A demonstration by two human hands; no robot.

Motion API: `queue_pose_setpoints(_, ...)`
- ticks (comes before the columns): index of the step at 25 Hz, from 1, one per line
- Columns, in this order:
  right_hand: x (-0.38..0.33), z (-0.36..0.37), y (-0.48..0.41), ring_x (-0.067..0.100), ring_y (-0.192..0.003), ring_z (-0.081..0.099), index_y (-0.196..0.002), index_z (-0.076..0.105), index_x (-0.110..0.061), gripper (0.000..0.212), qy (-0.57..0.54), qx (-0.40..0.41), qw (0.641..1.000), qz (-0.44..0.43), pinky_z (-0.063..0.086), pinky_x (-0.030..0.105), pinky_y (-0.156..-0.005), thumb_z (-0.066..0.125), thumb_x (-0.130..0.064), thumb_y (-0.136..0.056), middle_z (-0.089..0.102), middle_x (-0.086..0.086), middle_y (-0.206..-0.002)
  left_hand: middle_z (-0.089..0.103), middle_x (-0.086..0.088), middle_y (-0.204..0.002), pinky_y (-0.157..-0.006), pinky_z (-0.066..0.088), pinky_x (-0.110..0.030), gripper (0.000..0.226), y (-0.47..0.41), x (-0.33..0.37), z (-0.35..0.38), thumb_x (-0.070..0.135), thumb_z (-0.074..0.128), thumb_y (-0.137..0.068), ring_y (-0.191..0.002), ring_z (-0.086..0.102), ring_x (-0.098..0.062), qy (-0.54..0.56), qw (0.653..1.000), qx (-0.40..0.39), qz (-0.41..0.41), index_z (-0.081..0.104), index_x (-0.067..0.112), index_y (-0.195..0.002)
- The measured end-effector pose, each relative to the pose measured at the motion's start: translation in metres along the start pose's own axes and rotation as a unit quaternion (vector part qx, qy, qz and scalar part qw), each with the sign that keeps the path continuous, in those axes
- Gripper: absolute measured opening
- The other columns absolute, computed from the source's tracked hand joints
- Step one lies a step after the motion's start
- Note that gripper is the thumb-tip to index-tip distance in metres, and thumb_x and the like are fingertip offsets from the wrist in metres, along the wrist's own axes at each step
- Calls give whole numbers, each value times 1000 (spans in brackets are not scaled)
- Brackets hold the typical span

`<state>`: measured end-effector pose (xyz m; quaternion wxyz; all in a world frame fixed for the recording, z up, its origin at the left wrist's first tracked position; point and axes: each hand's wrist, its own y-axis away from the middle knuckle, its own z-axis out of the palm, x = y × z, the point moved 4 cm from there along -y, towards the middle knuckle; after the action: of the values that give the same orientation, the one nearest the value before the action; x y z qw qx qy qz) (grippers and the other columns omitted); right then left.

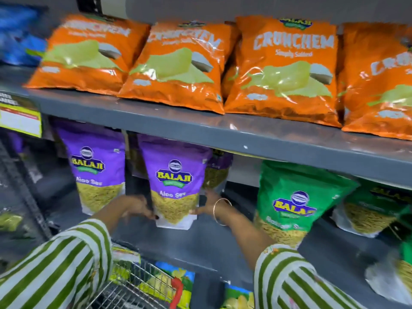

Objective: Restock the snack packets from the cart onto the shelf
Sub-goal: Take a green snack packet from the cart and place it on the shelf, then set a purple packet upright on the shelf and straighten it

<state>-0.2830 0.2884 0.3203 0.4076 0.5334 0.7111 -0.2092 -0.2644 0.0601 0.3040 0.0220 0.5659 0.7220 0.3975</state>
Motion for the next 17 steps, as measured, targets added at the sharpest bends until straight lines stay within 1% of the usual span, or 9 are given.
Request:
queue_pose_setpoints(2,6,17,-18,25,-120,51,-132,37,-4,84,-117,44,992,-13,50,24,-93,81,1,-60,53,12,-130,52,-5,-130,-105,42,-46,92,-18,-8,-11,42,79,-45,-122,49,-24,144,972,118,143,44,11,-124)
queue_pose_setpoints(3,5,22,-17,22,-113,54,-131,37,-2,82,-161,58,985,-16,53,15,-82,79,6,-61,55,11,-126,54,-10,-131,-103,43,-45,96,-23,-5,-6,35,78,-40,-118,51,-23,206,953,121,187,43,9,-126)
queue_pose_setpoints(5,1,27,-9,17,-103,54,-127,43,-1,75,-215,85,973,-13,52,13,-74,77,9,-62,59,9,-118,59,-14,-123,-92,52,-33,84,-25,7,7,17,80,-43,-106,55,-21,287,922,100,242,47,9,-119)
queue_pose_setpoints(7,8,25,5,16,-99,56,-122,50,-5,68,-211,123,970,18,50,26,-83,80,3,-61,63,9,-114,64,-5,-111,-75,53,-13,66,-16,15,17,3,81,-52,-96,58,-15,312,909,81,264,50,22,-108)
queue_pose_setpoints(8,14,23,14,16,-98,56,-120,52,-7,66,-209,127,969,33,48,29,-85,80,0,-62,63,9,-113,68,1,-105,-73,53,-12,59,-11,19,20,2,80,-53,-93,58,-13,307,907,66,279,53,24,-101)
queue_pose_setpoints(10,20,22,33,17,-100,57,-116,54,-12,61,-205,100,973,40,52,32,-88,81,-2,-62,63,8,-112,69,-1,-105,-86,53,-26,60,-2,19,27,8,79,-50,-98,59,-18,302,910,47,280,54,23,-102)
queue_pose_setpoints(12,12,12,47,18,-99,61,-111,54,-13,54,-221,88,971,2,57,23,-81,79,-1,-64,65,7,-108,64,-12,-116,-96,48,-40,81,9,21,33,21,87,-38,-106,57,-23,293,915,45,275,51,19,-110)
queue_pose_setpoints(15,-33,-35,51,4,-66,66,-91,62,-14,25,-318,188,927,-72,53,10,-57,71,1,-73,73,-8,-75,65,-3,-110,-92,51,-34,91,10,21,38,45,89,-20,-102,59,-17,301,911,36,278,53,27,-102)
queue_pose_setpoints(17,-62,-65,51,-6,-41,57,-70,61,-18,23,-345,236,904,-87,47,10,-41,70,3,-73,66,-15,-45,64,5,-103,-85,51,-29,92,11,20,37,49,88,-15,-97,59,-14,311,910,34,273,53,28,-97)
